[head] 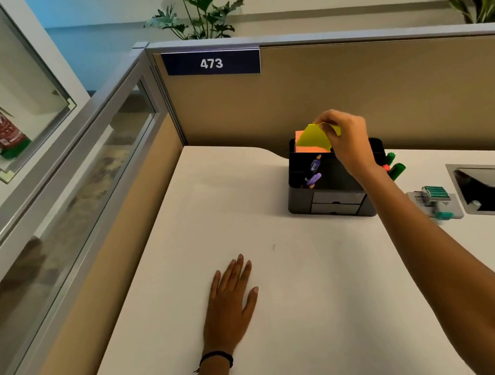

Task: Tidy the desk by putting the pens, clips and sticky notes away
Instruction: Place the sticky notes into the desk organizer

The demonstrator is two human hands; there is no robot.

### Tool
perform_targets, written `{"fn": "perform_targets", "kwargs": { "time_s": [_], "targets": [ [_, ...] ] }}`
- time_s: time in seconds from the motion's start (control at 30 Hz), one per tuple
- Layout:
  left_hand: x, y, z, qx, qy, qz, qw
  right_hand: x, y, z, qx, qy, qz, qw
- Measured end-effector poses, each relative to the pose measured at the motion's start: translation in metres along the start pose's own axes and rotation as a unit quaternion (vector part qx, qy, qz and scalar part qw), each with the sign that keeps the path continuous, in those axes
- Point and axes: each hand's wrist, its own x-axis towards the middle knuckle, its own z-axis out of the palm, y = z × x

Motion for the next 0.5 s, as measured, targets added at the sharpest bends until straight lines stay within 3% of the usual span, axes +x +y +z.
{"fn": "perform_targets", "kwargs": {
  "time_s": [0.33,0.5],
  "targets": [
    [0.0,0.0,0.0,-0.014,0.011,0.0,1.0,0.034,0.015,0.027,-0.158,-0.192,-0.004,0.969],
    [0.0,0.0,0.001,-0.018,0.012,0.0,1.0,0.03,0.02,0.033,-0.191,-0.204,0.047,0.959]
  ]
}}
